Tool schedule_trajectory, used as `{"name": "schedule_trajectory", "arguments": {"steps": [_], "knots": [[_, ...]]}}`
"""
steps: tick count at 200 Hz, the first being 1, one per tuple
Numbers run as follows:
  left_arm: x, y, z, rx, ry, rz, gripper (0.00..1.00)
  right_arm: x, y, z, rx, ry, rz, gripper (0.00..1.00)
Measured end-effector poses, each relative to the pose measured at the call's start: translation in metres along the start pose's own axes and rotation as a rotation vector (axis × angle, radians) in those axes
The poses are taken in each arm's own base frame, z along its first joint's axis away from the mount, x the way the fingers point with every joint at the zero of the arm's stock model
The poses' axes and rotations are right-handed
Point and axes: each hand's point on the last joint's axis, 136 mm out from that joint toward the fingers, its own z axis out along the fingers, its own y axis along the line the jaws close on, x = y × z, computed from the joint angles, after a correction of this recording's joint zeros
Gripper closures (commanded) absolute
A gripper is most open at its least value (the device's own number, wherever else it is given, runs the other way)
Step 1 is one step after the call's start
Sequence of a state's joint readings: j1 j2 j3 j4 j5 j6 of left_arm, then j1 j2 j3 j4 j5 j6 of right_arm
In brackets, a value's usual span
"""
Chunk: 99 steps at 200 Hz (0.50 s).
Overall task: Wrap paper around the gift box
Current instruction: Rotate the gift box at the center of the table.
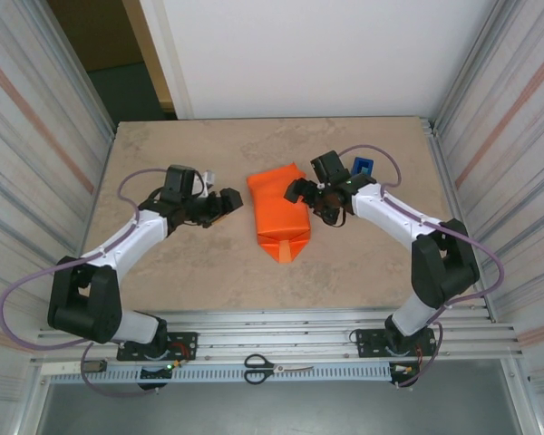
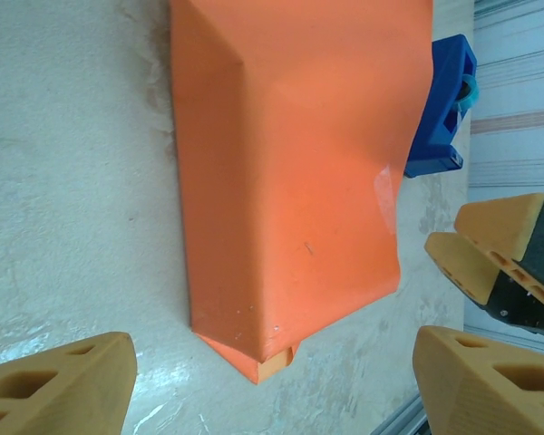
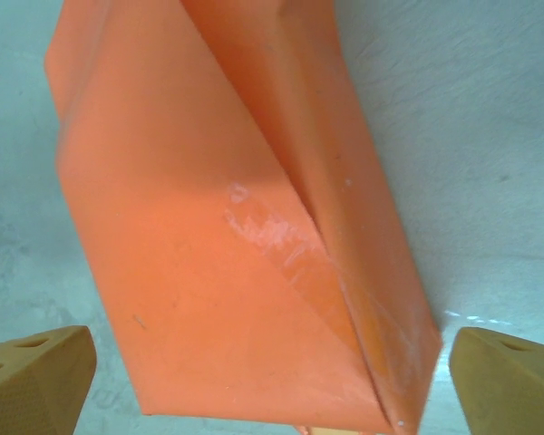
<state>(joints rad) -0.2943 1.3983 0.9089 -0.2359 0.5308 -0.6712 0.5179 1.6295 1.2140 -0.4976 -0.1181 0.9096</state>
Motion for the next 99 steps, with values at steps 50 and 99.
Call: {"name": "schedule_trajectory", "arguments": {"steps": [50, 99], "knots": [[-0.008, 0.005, 0.002, 0.047, -0.012, -0.017, 0.28, -0.006, -0.016, -0.064, -0.08, -0.227, -0.051, 0.02], [-0.013, 0.008, 0.022, 0.089, 0.003, -0.063, 0.31, 0.004, -0.083, -0.063, -0.194, -0.265, 0.12, 0.18]]}}
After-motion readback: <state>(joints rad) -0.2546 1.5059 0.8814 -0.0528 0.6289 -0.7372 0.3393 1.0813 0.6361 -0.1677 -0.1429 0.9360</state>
